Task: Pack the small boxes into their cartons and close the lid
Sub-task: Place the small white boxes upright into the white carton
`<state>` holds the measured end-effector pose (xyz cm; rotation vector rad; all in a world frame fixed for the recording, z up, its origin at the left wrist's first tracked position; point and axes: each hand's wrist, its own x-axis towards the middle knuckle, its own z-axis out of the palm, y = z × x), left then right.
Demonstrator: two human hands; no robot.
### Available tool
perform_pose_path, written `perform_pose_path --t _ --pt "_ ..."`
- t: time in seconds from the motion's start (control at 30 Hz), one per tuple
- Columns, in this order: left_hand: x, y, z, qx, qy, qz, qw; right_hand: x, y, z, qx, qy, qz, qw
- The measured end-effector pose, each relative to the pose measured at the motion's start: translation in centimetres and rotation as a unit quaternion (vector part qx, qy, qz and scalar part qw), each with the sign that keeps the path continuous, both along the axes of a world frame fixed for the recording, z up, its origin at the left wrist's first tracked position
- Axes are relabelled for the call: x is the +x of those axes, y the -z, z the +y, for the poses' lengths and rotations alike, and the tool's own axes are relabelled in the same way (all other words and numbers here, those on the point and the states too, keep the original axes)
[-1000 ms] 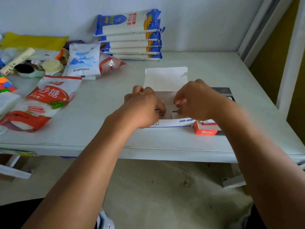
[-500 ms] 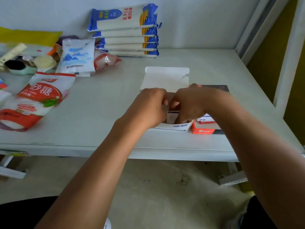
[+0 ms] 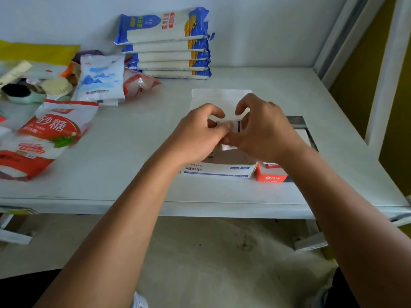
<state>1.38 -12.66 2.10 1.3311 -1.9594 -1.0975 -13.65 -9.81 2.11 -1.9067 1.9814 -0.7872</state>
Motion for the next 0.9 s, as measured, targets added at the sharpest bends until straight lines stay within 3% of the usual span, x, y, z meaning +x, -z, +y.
perform_pose_path --t 0.17,0.3,0.5,0.77,0.9 --pt "0.0 0.2 -0.8 0.011 0.009 -0.030 0.999 -0.5 -0.3 0.2 0.060 -0.093 0.046 0.993" --pt "0.3 0.9 -0.7 0.019 0.010 0.026 0.999 -0.6 -0.8 0.1 0.077 -0.135 0.024 0.988" --pt "0.4 1.0 -0.9 -0.023 -0.038 0.093 0.995 -0.6 -0.9 0.0 0.060 -0.143 0.069 0.986" --pt "2.3 0.2 -0.9 -0.111 0.037 -0.129 0.985 -1.2 0.2 -0.6 0.009 -0.060 0.210 0.976" --pt "2.8 1.3 -1.3 -0.172 -0.013 -0.214 0.962 -1.5 0.0 -0.8 0.040 -0.074 0.224 0.971"
